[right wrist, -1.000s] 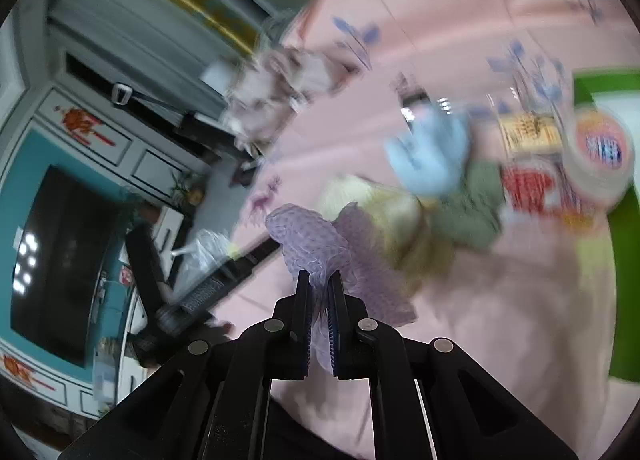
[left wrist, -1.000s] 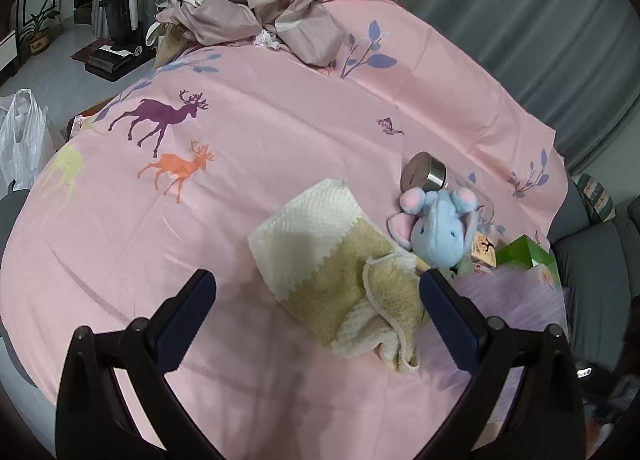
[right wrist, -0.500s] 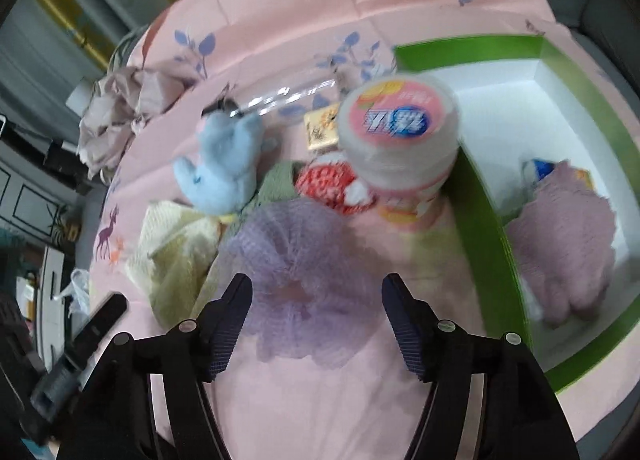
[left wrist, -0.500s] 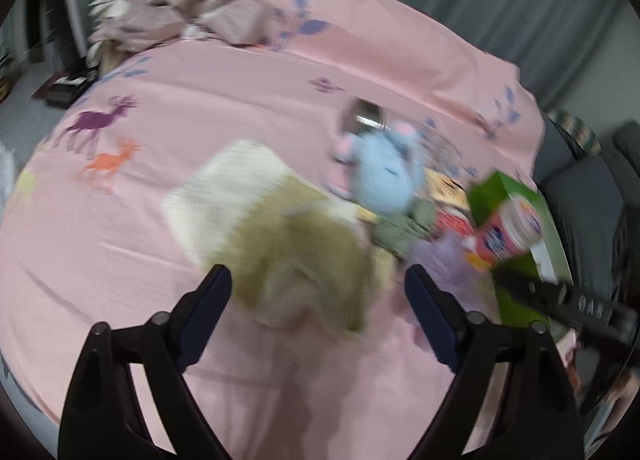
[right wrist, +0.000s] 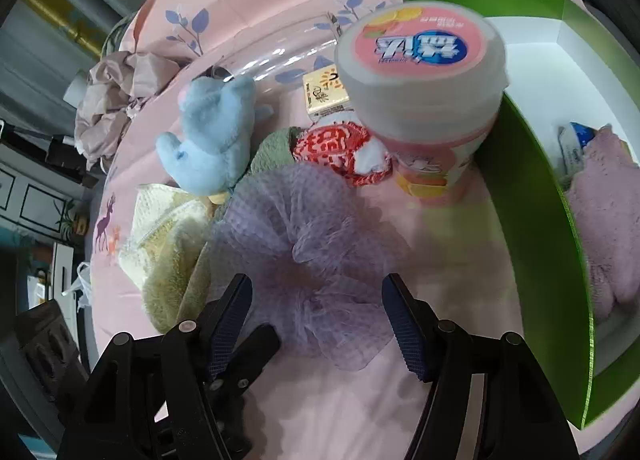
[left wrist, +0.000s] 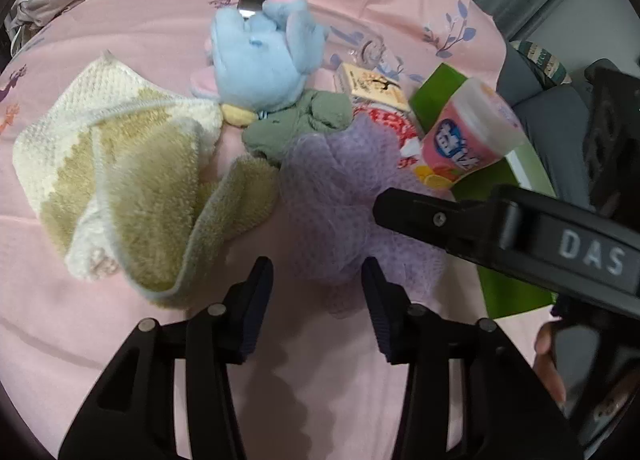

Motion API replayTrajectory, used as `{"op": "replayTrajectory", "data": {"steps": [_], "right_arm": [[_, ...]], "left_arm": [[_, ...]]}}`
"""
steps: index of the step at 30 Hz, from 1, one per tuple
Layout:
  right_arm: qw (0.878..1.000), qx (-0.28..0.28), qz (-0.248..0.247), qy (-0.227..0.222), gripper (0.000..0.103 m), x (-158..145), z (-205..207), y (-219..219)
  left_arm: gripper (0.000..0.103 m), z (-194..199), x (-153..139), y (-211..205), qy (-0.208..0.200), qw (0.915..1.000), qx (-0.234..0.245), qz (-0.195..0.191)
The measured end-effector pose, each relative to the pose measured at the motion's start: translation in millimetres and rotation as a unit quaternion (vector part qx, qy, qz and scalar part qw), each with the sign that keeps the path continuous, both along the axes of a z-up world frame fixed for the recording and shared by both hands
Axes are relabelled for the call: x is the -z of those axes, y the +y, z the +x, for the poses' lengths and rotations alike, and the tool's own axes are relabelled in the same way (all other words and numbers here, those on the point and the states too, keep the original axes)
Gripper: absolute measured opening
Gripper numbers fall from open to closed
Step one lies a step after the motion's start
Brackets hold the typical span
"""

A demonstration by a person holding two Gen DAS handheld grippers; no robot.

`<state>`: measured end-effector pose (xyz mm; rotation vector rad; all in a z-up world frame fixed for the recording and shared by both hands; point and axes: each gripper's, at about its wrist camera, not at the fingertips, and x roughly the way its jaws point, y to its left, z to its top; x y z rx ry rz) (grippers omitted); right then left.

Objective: Organize soft objects
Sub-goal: 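Grasp the lavender mesh bath puff with the right gripper, then lift the bath puff with the right gripper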

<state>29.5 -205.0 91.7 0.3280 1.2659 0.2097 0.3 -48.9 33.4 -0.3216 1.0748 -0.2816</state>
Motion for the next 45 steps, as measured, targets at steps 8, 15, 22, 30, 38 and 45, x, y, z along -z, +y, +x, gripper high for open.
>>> {"op": "replayTrajectory", "data": {"steps": [8,15,22,30,38,45], "right_arm": [[1.000,-0.022,0.007,0.006,0.067,14.5,3.4,10.7],[0.999,-0.035,0.033,0.013,0.029,27.0,3.1,17.9],[0.996,-0.055,0.055,-0.051,0.026,4.4,-9.4,22.8],[0.980,-0.081,0.088,-0.161,0.026,-39.1,-26.8,29.9],[0.964,-0.085,0.087,-0.235,0.026,-64.5,-42.5,35.3],[0.959,-0.086,0.080,-0.257,0.026,-72.3,-48.6,39.7]], "left_arm": [[0.027,7.2,8.4,3.4,0.005,0.9996,-0.016,-0.022],[0.019,6.6,8.7,-2.9,-0.009,0.9999,-0.010,0.002],[0.013,0.6,-13.9,5.4,-0.057,0.9982,-0.015,-0.002],[0.013,-22.5,-52.2,12.2,-0.166,0.9848,-0.045,0.028],[0.013,-29.5,-67.5,25.2,-0.200,0.9772,-0.065,0.025],[0.013,-32.7,-73.3,27.4,-0.209,0.9749,-0.073,0.023]]}}
